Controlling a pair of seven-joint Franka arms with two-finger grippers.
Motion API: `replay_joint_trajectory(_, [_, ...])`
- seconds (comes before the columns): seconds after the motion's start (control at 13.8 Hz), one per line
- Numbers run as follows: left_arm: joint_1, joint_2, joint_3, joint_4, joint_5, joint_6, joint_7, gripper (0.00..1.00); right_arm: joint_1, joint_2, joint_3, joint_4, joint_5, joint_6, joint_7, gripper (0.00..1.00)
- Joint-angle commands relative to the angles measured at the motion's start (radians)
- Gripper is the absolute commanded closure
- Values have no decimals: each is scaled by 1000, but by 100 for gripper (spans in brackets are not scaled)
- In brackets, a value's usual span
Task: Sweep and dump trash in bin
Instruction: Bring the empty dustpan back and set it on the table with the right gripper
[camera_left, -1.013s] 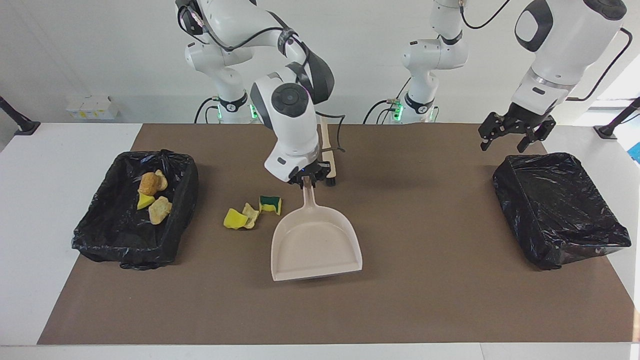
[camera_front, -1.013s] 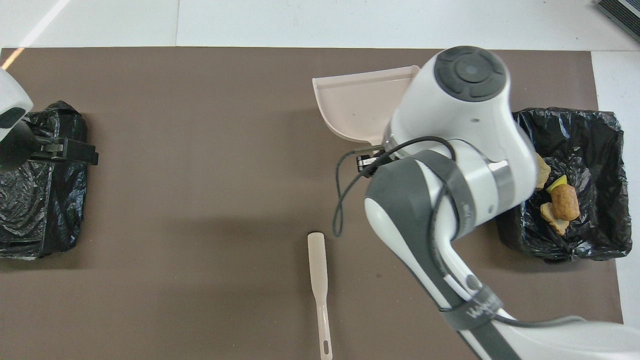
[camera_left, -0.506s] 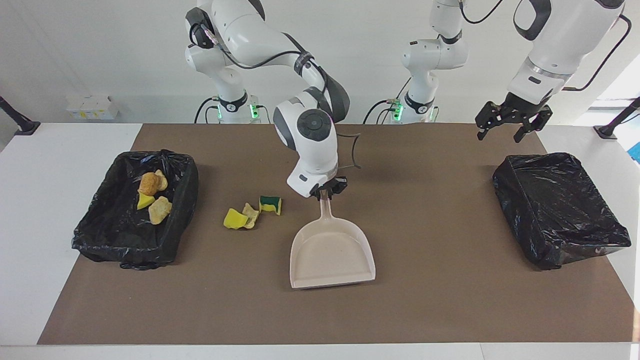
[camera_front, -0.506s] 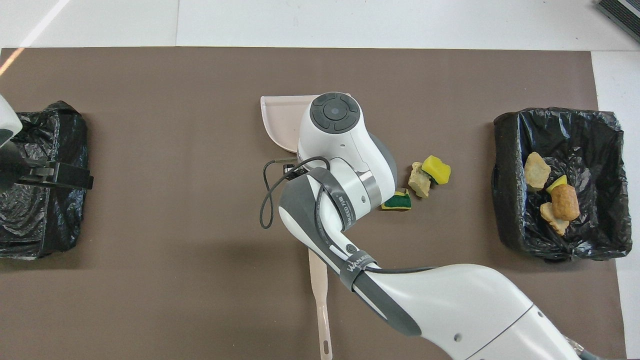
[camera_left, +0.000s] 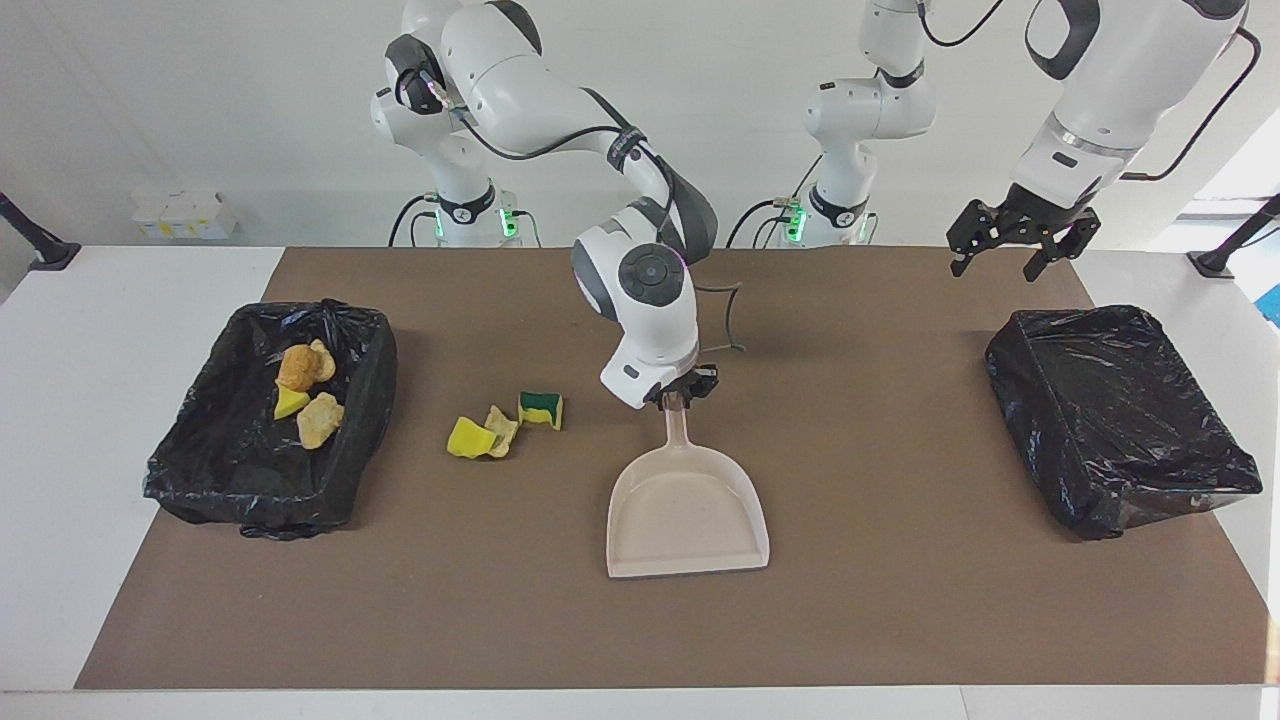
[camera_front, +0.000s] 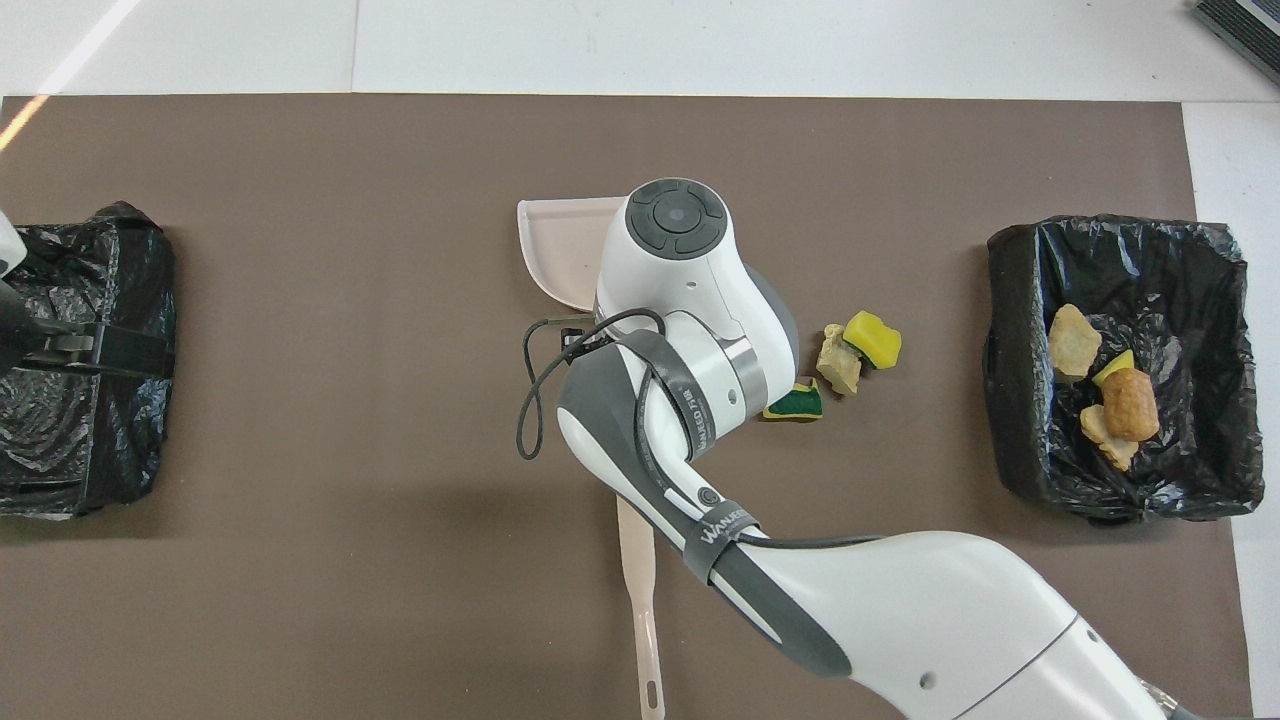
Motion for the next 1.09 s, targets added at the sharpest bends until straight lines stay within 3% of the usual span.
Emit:
replay_joint_trajectory(0.0, [1, -12, -4, 16, -2, -28, 5, 0, -65, -132, 7, -24, 31, -103, -7, 0])
replay_joint_trajectory(0.22, [-4, -20, -7, 13, -2, -31, 5, 0, -124, -260, 7, -99, 72, -227, -159, 0])
replay_joint_trajectory(0.43, [-5, -20, -7, 12, -2, -34, 5, 0, -83, -433, 8, -317, 94, -252, -147, 0])
replay_joint_trajectory(0.72, [2, -20, -7, 9, -2, -32, 7, 0, 29, -671, 8, -717, 144, -59, -101, 0])
replay_joint_trajectory(0.87, [6, -24, -2, 6, -2, -34, 10, 0, 80, -708, 8, -777, 186, -52, -93, 0])
replay_joint_trajectory(1.01, [-1, -27, -2, 2, -2, -34, 13, 0, 146, -702, 8, -826, 187, 31, -9, 0])
